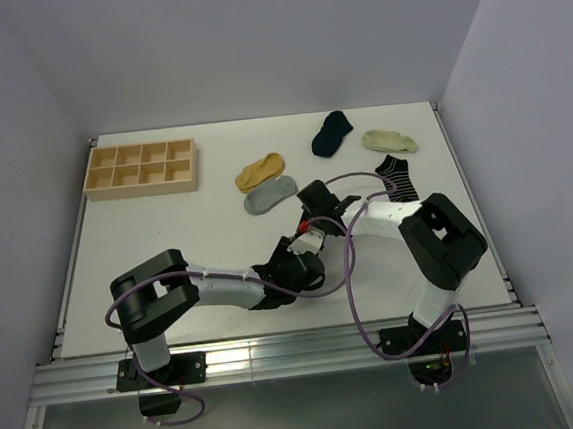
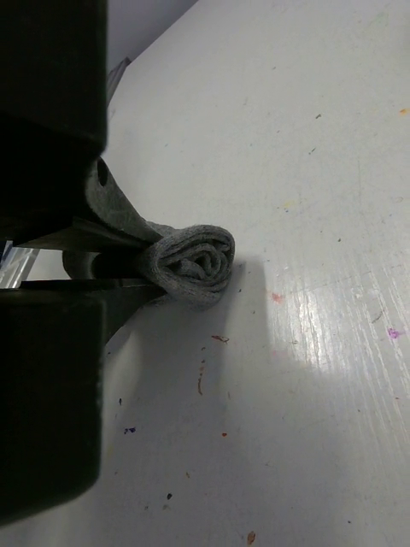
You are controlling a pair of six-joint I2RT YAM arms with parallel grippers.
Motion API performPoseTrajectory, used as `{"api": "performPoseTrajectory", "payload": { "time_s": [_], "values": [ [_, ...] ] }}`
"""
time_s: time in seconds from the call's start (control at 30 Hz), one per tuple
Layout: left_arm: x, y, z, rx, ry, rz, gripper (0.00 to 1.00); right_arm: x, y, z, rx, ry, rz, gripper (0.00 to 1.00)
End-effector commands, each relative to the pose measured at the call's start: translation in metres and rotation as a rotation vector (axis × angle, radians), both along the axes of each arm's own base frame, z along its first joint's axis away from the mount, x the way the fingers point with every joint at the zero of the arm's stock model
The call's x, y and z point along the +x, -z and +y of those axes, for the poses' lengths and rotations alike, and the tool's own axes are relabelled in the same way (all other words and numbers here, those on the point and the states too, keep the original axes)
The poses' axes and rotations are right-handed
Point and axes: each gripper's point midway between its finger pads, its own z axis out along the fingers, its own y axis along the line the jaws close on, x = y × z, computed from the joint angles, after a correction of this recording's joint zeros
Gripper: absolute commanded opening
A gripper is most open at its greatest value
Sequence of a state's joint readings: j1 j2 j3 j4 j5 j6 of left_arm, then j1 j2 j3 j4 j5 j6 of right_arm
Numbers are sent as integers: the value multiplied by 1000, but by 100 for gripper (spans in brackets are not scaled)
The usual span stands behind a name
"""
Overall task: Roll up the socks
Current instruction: Pick up the sock at the center of the board.
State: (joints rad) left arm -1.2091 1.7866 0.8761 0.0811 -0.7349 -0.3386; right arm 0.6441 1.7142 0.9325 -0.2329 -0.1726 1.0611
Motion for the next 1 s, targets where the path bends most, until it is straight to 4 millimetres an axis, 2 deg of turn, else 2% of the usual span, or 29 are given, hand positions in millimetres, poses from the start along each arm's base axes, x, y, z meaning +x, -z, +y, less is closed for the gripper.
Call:
{"api": "performPoseTrajectory", "payload": {
  "time_s": [0.0,0.17,0.27,0.37,0.53,0.6,0.63,0.7,0.73,0.8,0.83,0.93,0.97],
  "values": [
    [-3,13,-10,19,5,43,54,-16,13,-3,-60,-28,68,0],
    [-9,34,2,63,-36,98,51,-17,12,-1,-53,-32,73,0],
    [-8,44,10,85,-61,126,46,-17,11,-1,-48,-35,73,0],
    [-5,51,15,82,-87,155,33,-17,9,0,-44,-37,70,0],
    [-4,55,19,49,-98,199,2,-17,3,2,-21,-41,57,0],
    [-6,54,20,13,-94,224,0,-16,-3,2,-15,-41,42,5],
    [-6,48,19,-17,-95,230,0,-15,-6,0,-18,-42,32,13],
    [-7,48,24,-45,-100,247,0,-12,-14,-1,-12,-37,14,23],
    [-9,43,23,-72,-94,259,0,-7,-23,-3,0,-25,-7,32],
    [-10,44,29,-91,-101,276,0,-4,-30,-9,1,-9,-21,40],
    [-11,39,27,-118,-95,283,0,-1,-41,-12,16,2,-46,48],
    [-12,36,36,-143,-109,302,0,8,-56,-25,22,40,-79,62],
    [-13,37,38,-152,-114,313,0,13,-66,-33,28,61,-107,65]
  ]
}}
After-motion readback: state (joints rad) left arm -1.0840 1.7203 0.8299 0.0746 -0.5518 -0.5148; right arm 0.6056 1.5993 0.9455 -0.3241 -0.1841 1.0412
